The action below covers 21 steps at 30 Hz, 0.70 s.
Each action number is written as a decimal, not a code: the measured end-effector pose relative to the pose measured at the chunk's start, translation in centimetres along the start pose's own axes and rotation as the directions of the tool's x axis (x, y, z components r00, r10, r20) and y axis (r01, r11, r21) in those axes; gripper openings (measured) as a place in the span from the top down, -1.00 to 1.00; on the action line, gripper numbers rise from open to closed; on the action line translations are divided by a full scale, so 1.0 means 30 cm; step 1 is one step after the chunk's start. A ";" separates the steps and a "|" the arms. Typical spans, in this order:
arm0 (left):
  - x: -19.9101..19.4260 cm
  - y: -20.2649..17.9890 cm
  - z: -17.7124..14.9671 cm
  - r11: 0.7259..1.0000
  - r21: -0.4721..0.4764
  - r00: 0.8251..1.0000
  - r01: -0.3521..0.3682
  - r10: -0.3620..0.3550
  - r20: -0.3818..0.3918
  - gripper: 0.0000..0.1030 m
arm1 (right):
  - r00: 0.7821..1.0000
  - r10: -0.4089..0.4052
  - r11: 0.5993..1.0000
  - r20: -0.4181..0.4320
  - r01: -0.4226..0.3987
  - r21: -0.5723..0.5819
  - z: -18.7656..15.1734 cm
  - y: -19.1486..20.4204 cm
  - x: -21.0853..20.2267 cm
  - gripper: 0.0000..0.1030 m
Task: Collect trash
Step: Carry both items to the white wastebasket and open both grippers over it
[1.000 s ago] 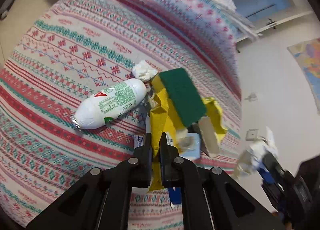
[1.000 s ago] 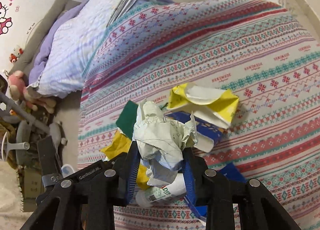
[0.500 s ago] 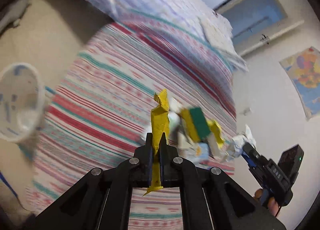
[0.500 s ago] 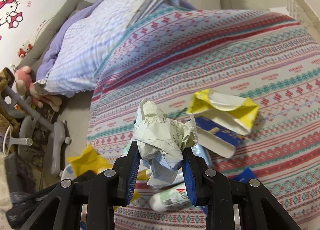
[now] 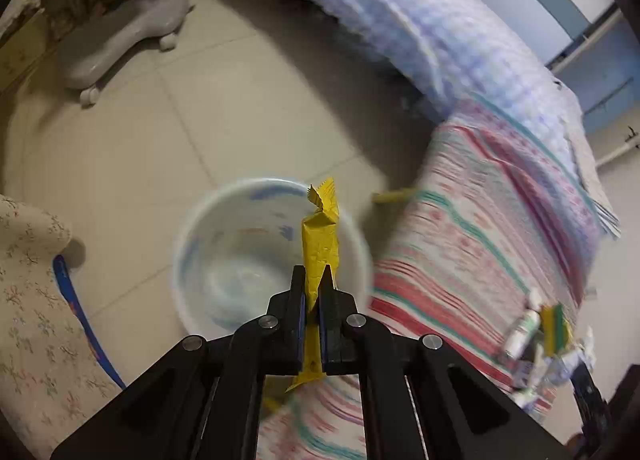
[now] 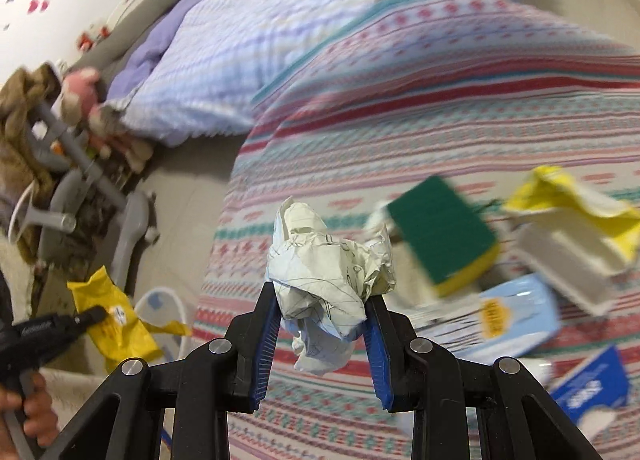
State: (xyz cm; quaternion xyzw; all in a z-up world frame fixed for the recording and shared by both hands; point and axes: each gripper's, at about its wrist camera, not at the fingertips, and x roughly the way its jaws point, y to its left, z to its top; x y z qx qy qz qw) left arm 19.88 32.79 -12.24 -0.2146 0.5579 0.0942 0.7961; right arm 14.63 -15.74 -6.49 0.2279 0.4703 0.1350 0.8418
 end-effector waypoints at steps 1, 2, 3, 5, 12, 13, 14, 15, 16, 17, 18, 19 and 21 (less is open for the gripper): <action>0.009 0.031 -0.002 1.000 -0.007 1.000 -0.014 0.014 -0.004 0.91 | 1.000 0.014 1.000 -0.011 -0.014 -0.014 -0.009 0.029 0.027 0.31; 0.026 0.052 0.005 1.000 -0.020 1.000 -0.023 0.022 -0.013 0.91 | 0.999 0.026 0.999 -0.020 -0.027 -0.030 -0.017 0.058 0.051 0.30; 0.044 0.070 0.012 0.999 -0.034 1.000 -0.012 0.011 -0.015 0.91 | 0.999 0.036 0.998 -0.027 -0.037 -0.045 -0.024 0.084 0.069 0.31; 0.063 0.069 0.019 0.999 -0.028 1.000 -0.018 0.017 -0.012 0.88 | 0.997 0.058 0.995 -0.046 -0.061 -0.081 -0.042 0.147 0.113 0.30; 0.059 0.160 0.051 0.997 -0.057 0.996 -0.051 0.046 -0.079 0.12 | 0.990 0.097 0.969 -0.102 -0.117 -0.215 -0.113 0.382 0.284 0.30; 0.041 0.171 0.054 0.996 -0.079 0.997 -0.028 0.021 -0.080 0.12 | 0.989 0.098 0.968 -0.108 -0.120 -0.222 -0.118 0.402 0.301 0.29; 0.029 0.168 0.053 0.996 -0.090 0.997 -0.015 0.008 -0.077 0.12 | 0.988 0.098 0.966 -0.122 -0.124 -0.229 -0.127 0.429 0.333 0.29; -0.002 0.171 0.054 0.995 -0.104 0.998 -0.002 -0.005 -0.061 0.12 | 0.987 0.099 0.964 -0.130 -0.127 -0.232 -0.133 0.450 0.358 0.29; -0.042 0.172 0.053 0.993 -0.114 1.000 0.001 -0.004 -0.027 0.11 | 0.985 0.103 0.963 -0.138 -0.133 -0.234 -0.137 0.472 0.382 0.29; -0.062 0.165 0.055 0.993 -0.116 1.000 -0.002 0.001 -0.005 0.10 | 0.984 0.107 0.961 -0.144 -0.140 -0.237 -0.140 0.494 0.402 0.29; -0.093 0.157 0.053 0.993 -0.115 1.000 -0.009 0.012 0.026 0.03 | 0.982 0.114 0.958 -0.151 -0.149 -0.244 -0.144 0.519 0.423 0.28; -0.119 0.147 0.048 0.994 -0.111 0.999 -0.014 0.019 0.047 -0.03 | 0.980 0.120 0.954 -0.158 -0.158 -0.254 -0.146 0.545 0.443 0.28; -0.160 0.130 0.035 0.995 -0.100 0.997 0.008 0.000 0.074 -0.11 | 0.977 0.129 0.940 -0.172 -0.176 -0.292 -0.161 0.623 0.493 0.26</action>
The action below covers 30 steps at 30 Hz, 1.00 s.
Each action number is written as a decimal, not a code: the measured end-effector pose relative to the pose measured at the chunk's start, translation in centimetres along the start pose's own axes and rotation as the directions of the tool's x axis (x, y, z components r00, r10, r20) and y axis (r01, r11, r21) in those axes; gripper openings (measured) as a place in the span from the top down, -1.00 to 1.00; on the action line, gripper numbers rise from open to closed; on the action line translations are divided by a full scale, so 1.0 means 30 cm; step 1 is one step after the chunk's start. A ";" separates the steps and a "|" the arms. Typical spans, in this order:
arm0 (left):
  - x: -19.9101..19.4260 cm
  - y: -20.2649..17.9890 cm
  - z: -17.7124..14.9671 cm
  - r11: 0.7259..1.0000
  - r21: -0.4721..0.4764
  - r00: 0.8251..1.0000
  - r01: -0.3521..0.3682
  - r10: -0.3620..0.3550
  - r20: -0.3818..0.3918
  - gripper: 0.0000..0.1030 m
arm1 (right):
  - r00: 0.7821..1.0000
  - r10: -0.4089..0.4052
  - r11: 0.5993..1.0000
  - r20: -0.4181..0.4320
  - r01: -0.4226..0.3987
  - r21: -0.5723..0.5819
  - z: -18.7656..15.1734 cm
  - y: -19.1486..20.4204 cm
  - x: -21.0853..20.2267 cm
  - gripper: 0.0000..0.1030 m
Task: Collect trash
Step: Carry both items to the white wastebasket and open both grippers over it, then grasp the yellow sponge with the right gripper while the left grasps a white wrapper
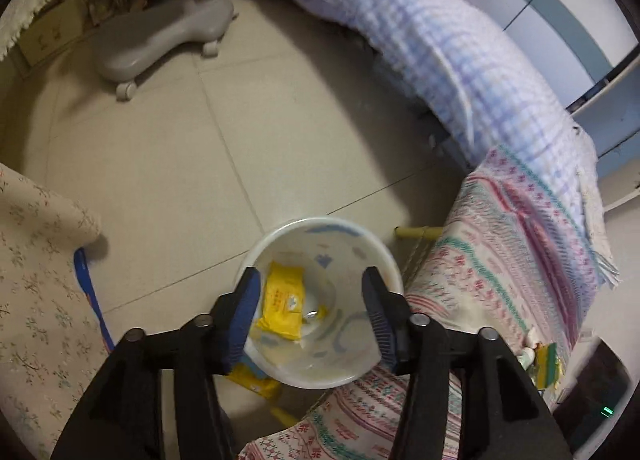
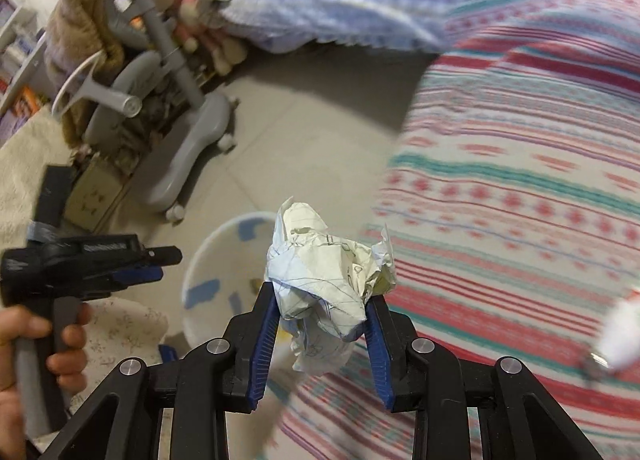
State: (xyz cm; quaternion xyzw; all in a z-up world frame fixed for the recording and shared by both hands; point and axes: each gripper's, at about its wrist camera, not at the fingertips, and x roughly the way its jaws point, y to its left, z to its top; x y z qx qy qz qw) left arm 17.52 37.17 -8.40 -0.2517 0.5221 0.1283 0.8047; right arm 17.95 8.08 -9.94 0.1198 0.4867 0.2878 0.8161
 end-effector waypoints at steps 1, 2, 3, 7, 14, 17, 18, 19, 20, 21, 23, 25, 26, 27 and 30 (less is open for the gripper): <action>-0.017 -0.005 -0.007 1.000 -0.002 1.000 0.019 -0.019 0.002 -0.11 | 1.000 0.004 1.000 -0.009 -0.004 -0.031 0.009 0.042 0.037 0.25; -0.025 -0.005 -0.008 1.000 -0.009 1.000 0.029 -0.029 0.004 -0.11 | 1.000 0.005 0.998 -0.017 -0.006 -0.055 0.015 0.072 0.070 0.24; -0.033 -0.004 -0.010 0.999 -0.014 0.999 0.035 -0.035 0.007 -0.12 | 1.000 0.006 0.997 -0.026 -0.008 -0.072 0.018 0.097 0.100 0.21; -0.050 0.004 -0.007 0.999 -0.035 0.999 0.014 -0.013 0.038 -0.40 | 0.997 0.002 0.991 -0.073 -0.012 -0.133 0.020 0.168 0.232 0.14; -0.050 -0.038 -0.028 1.000 -0.010 0.999 0.018 -0.017 0.038 -0.43 | 0.992 -0.031 0.994 -0.119 0.018 -0.107 0.028 0.138 0.297 -0.31; -0.054 -0.107 -0.061 0.999 0.033 0.999 0.030 -0.031 0.031 -0.45 | 0.994 -0.043 0.996 -0.102 0.035 -0.085 0.028 0.084 0.219 -0.31; -0.055 -0.144 -0.078 0.998 0.053 0.999 0.043 -0.044 0.022 -0.45 | 0.994 -0.051 0.996 -0.096 0.043 -0.077 0.028 0.060 0.180 -0.31; -0.057 -0.178 -0.094 0.996 0.069 0.998 0.057 -0.058 0.014 -0.45 | 0.994 -0.056 0.997 -0.093 0.049 -0.067 0.028 0.040 0.145 -0.31; -0.058 -0.229 -0.119 0.992 0.097 0.996 0.084 -0.085 0.001 -0.46 | 0.994 -0.063 0.997 -0.091 0.058 -0.050 0.026 0.003 0.091 -0.31; -0.059 -0.267 -0.139 0.988 0.118 0.995 0.099 -0.099 -0.006 -0.47 | 0.994 -0.068 0.997 -0.088 0.064 -0.041 0.029 -0.018 0.056 -0.31; -0.058 -0.358 -0.188 0.976 0.176 0.992 0.127 -0.124 -0.029 -0.49 | 0.994 -0.084 0.996 -0.071 0.083 -0.022 0.033 -0.071 -0.046 -0.31; -0.053 -0.466 -0.249 0.954 0.252 0.987 0.161 -0.152 -0.054 -0.54 | 0.993 -0.114 0.993 -0.040 0.114 -0.005 0.045 -0.133 -0.174 -0.34; -0.047 -0.521 -0.282 0.940 0.295 0.985 0.170 -0.158 -0.063 -0.57 | 0.991 -0.129 0.992 -0.025 0.129 0.005 0.050 -0.154 -0.221 -0.38; -0.037 -0.585 -0.322 0.922 0.342 0.984 0.179 -0.164 -0.073 -0.58 | 0.989 -0.145 0.989 -0.005 0.145 0.021 0.057 -0.185 -0.280 -0.42; 0.016 -0.743 -0.427 0.870 0.452 0.980 0.195 -0.156 -0.123 -0.58 | 0.976 -0.200 0.977 0.084 0.191 0.097 0.063 -0.316 -0.473 -0.53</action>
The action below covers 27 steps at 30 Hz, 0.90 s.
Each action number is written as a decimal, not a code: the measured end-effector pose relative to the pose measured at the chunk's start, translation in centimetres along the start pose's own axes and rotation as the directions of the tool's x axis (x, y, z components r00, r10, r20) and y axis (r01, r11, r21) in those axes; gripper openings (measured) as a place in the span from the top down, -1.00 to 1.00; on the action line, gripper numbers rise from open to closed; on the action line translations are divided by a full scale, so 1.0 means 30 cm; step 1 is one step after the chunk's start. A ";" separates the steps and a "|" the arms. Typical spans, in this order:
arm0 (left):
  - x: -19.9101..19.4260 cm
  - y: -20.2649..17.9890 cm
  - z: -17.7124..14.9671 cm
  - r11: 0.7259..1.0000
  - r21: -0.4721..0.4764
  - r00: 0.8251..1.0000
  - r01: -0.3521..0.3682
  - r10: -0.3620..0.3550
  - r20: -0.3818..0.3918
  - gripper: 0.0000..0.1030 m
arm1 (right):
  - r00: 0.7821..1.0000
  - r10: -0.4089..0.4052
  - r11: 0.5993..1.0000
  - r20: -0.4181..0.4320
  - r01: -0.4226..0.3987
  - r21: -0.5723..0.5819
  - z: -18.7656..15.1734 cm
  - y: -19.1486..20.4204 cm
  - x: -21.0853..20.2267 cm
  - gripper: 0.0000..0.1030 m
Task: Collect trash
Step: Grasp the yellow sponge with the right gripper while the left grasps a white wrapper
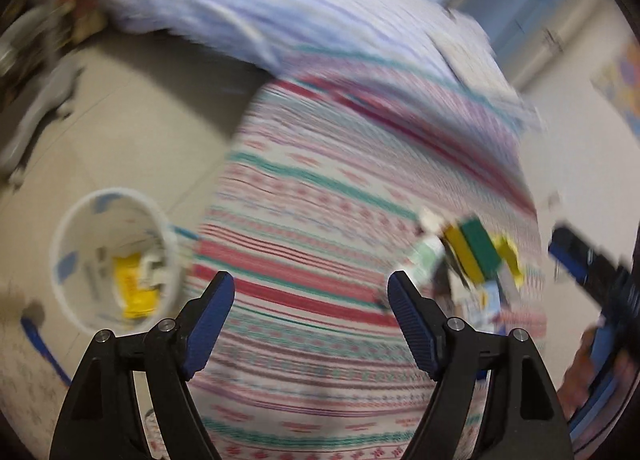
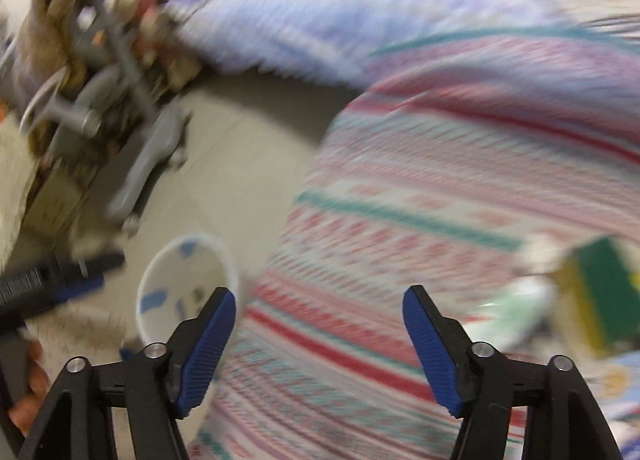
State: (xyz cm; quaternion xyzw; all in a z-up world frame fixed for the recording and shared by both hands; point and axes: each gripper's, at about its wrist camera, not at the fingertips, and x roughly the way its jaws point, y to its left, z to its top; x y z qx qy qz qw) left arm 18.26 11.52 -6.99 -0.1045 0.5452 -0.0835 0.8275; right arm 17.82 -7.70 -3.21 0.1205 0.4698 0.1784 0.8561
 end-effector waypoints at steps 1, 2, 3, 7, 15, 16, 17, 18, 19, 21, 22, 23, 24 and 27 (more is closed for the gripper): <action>0.033 -0.056 -0.008 0.999 0.035 1.000 -0.005 0.005 -0.014 -0.58 | 0.999 -0.017 1.000 0.029 0.017 0.021 0.008 -0.049 -0.040 -0.56; 0.058 -0.102 -0.015 0.998 0.061 1.000 -0.006 0.007 -0.019 -0.58 | 0.998 -0.040 0.998 0.058 0.037 0.053 0.009 -0.111 -0.080 -0.62; 0.079 -0.137 -0.022 0.997 0.083 1.000 -0.004 0.006 -0.024 -0.58 | 0.996 -0.056 0.995 0.075 0.049 0.087 0.005 -0.169 -0.109 -0.63; 0.172 -0.298 -0.037 0.988 0.144 0.997 0.058 -0.050 -0.063 -0.58 | 0.986 -0.144 0.971 0.082 0.125 0.205 -0.021 -0.360 -0.165 -0.63; 0.375 -0.453 -0.035 0.985 -0.015 0.970 0.174 -0.174 -0.168 -0.57 | 0.979 -0.200 0.922 0.029 0.178 0.345 -0.060 -0.580 -0.206 -0.63; 0.398 -0.460 -0.035 0.982 -0.045 0.967 0.183 -0.188 -0.174 -0.57 | 0.981 -0.193 0.919 0.029 0.170 0.355 -0.059 -0.587 -0.211 -0.63; 0.416 -0.465 -0.035 0.980 -0.064 0.964 0.187 -0.196 -0.178 -0.57 | 0.984 -0.178 0.917 0.032 0.154 0.368 -0.059 -0.594 -0.219 -0.63; 0.434 -0.473 -0.036 0.980 -0.076 0.964 0.185 -0.196 -0.181 -0.54 | 0.986 -0.163 0.915 0.035 0.138 0.380 -0.059 -0.598 -0.226 -0.63; 0.448 -0.475 -0.031 0.980 -0.084 0.963 0.181 -0.194 -0.186 -0.50 | 0.987 -0.158 0.913 0.037 0.131 0.386 -0.059 -0.601 -0.228 -0.63; 0.478 -0.477 -0.031 0.977 -0.102 0.960 0.188 -0.204 -0.192 -0.23 | 0.986 -0.164 0.912 0.040 0.136 0.387 -0.062 -0.617 -0.238 -0.63; 0.491 -0.479 -0.031 0.976 -0.107 0.958 0.191 -0.209 -0.197 -0.13 | 0.985 -0.171 0.911 0.037 0.144 0.386 -0.062 -0.624 -0.239 -0.63; 0.501 -0.479 -0.031 0.974 -0.110 0.954 0.196 -0.215 -0.206 0.09 | 0.984 -0.177 0.910 0.034 0.151 0.385 -0.067 -0.636 -0.240 -0.63; 0.512 -0.478 -0.033 0.973 -0.116 0.951 0.201 -0.222 -0.217 0.32 | 0.983 -0.183 0.908 0.029 0.158 0.389 -0.065 -0.645 -0.239 -0.63; 0.526 -0.481 -0.038 0.967 -0.124 0.944 0.224 -0.247 -0.220 0.73 | 0.982 -0.189 0.896 0.012 0.167 0.411 -0.058 -0.688 -0.219 -0.63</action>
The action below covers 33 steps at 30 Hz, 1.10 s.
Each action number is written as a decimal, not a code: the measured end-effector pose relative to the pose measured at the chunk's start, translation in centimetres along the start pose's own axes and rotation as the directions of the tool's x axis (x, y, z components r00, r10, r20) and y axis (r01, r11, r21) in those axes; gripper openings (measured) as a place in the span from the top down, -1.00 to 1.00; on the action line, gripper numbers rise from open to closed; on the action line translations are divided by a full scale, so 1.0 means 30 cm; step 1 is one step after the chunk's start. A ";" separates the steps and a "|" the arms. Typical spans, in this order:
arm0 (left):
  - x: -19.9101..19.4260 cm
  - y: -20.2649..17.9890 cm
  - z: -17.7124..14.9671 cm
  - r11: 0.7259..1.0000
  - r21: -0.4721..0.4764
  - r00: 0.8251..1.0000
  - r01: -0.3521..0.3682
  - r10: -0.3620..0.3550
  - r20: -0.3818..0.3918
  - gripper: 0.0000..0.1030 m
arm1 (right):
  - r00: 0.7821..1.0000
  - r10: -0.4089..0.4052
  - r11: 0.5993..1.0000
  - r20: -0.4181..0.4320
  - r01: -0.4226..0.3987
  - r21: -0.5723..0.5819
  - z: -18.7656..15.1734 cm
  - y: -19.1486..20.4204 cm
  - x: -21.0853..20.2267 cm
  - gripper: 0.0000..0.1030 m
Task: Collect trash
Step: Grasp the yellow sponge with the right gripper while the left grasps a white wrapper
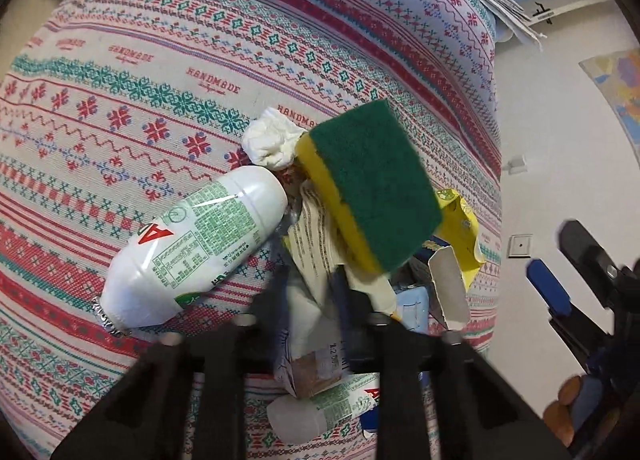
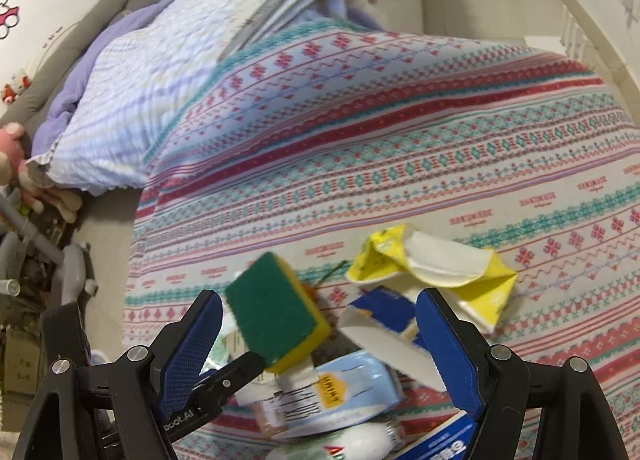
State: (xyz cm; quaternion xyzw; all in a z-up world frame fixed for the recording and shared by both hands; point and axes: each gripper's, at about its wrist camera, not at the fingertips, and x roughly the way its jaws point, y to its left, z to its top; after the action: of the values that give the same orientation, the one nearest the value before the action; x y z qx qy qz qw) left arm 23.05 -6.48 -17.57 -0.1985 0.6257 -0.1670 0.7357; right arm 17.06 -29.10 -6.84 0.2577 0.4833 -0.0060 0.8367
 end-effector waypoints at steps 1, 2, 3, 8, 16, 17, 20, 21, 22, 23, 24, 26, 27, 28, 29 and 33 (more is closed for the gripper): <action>-0.008 -0.003 -0.001 1.000 0.008 1.000 -0.003 0.003 0.008 0.74 | 1.000 -0.005 1.000 -0.004 0.005 0.004 0.005 -0.008 0.009 -0.63; -0.020 -0.007 -0.004 1.000 0.017 1.000 -0.004 0.004 0.019 0.77 | 1.000 -0.009 1.000 -0.006 0.009 0.003 0.007 -0.011 0.016 -0.63; -0.040 -0.002 -0.008 1.000 0.025 1.000 -0.002 0.001 0.021 0.79 | 1.000 -0.013 1.000 -0.010 0.013 -0.002 0.013 -0.013 0.025 -0.63; -0.142 -0.017 -0.034 0.997 0.066 0.999 0.033 -0.035 0.027 0.80 | 0.999 -0.029 0.998 -0.026 0.027 -0.049 0.021 -0.006 0.090 -0.63; -0.268 0.052 -0.059 0.991 0.134 1.000 -0.017 0.016 0.006 0.80 | 0.998 -0.040 0.981 -0.043 0.031 -0.193 0.011 0.059 0.185 -0.63; -0.278 0.068 -0.060 0.992 0.128 1.000 -0.015 0.015 -0.003 0.80 | 0.998 -0.033 0.979 -0.045 0.023 -0.203 0.010 0.069 0.190 -0.63; -0.339 0.126 -0.067 0.993 0.118 1.000 -0.018 0.016 0.018 0.80 | 0.998 -0.013 0.976 -0.055 0.000 -0.216 0.007 0.088 0.206 -0.63; -0.366 0.142 -0.064 0.993 0.115 0.999 -0.020 0.016 0.034 0.80 | 0.998 -0.012 0.976 -0.058 -0.001 -0.217 0.006 0.092 0.212 -0.63; -0.393 0.159 -0.060 0.994 0.109 0.999 -0.024 0.018 0.051 0.80 | 0.998 -0.013 0.976 -0.059 -0.001 -0.218 0.007 0.096 0.218 -0.63; -0.416 0.174 -0.057 0.994 0.104 0.998 -0.027 0.020 0.064 0.80 | 0.998 -0.013 0.976 -0.062 -0.001 -0.220 0.006 0.099 0.226 -0.63; -0.429 0.182 -0.048 0.994 0.101 0.997 -0.029 0.022 0.072 0.80 | 0.998 -0.013 0.976 -0.064 -0.001 -0.218 0.006 0.100 0.232 -0.63; -0.457 0.204 -0.044 0.995 0.091 0.995 -0.043 0.035 0.093 0.80 | 0.997 -0.008 0.979 -0.071 -0.006 -0.205 0.007 0.101 0.247 -0.63; -0.470 0.217 -0.040 0.995 0.084 0.993 -0.054 0.045 0.105 0.80 | 0.997 0.008 0.982 -0.081 -0.023 -0.187 0.008 0.099 0.258 -0.63; -0.479 0.229 -0.035 0.995 0.076 0.992 -0.061 0.052 0.112 0.80 | 0.996 0.023 0.985 -0.090 -0.038 -0.168 0.010 0.099 0.267 -0.63; -0.482 0.236 -0.032 0.996 0.072 0.992 -0.061 0.053 0.114 0.80 | 0.993 0.045 0.988 -0.106 -0.059 -0.140 0.010 0.098 0.283 -0.63; -0.505 0.273 -0.022 0.997 0.048 0.990 -0.064 0.058 0.125 0.80 | 0.981 0.100 0.995 -0.165 -0.093 0.048 0.010 0.061 0.350 -0.63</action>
State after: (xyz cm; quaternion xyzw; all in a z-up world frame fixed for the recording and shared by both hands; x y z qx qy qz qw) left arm 19.92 8.03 -8.80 -0.1699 0.5801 -0.1481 0.7827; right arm 23.39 -25.13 -14.47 0.2971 0.5386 0.0464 0.7871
